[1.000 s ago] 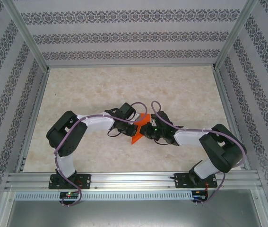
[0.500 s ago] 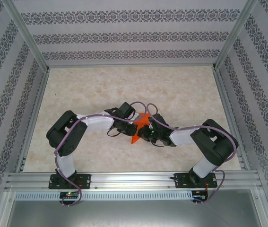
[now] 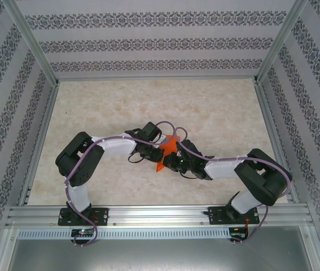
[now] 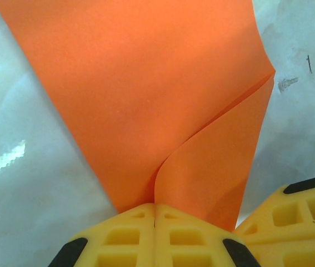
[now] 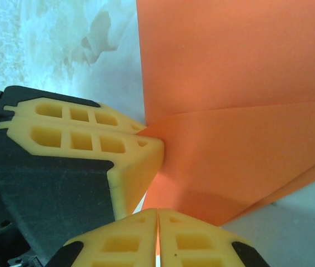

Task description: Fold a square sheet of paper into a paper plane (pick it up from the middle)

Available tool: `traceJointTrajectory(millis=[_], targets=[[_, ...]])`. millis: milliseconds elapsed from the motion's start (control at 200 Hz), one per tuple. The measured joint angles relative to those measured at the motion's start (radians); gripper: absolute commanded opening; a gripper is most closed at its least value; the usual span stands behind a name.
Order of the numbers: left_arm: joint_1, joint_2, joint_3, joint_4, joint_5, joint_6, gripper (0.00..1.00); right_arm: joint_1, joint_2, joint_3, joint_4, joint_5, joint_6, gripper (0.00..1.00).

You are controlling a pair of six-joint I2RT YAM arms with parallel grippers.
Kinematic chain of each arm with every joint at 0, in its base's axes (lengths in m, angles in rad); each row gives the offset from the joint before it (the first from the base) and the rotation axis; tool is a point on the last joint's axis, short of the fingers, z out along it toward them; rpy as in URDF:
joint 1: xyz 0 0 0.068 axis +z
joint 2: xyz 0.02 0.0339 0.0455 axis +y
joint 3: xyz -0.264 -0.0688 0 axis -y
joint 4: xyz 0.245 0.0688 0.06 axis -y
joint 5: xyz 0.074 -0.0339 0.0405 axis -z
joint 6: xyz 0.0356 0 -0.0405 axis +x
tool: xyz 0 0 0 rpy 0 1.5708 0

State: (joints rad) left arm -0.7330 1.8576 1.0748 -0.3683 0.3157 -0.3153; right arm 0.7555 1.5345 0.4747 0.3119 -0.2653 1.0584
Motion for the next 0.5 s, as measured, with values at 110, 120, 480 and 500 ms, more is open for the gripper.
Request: traceJointTrajectory(millis=[110,120,480,500], targets=[[0.0,0.0,0.0,0.0,0.0,0.0,0.05,0.008,0.012,0.0,0.019,0.003,0.003,0.09],[0.0,0.0,0.0,-0.001,0.0,0.0,0.05,0.008,0.016,0.001,0.02,0.003,0.003,0.09],[0.0,0.003,0.006,-0.008,-0.003,0.0,0.04,0.015,0.078,-0.004,0.082,0.002,0.018,0.1],[0.0,0.003,0.006,-0.008,-0.003,0.0,0.04,0.015,0.077,-0.006,0.086,0.002,0.018,0.1]])
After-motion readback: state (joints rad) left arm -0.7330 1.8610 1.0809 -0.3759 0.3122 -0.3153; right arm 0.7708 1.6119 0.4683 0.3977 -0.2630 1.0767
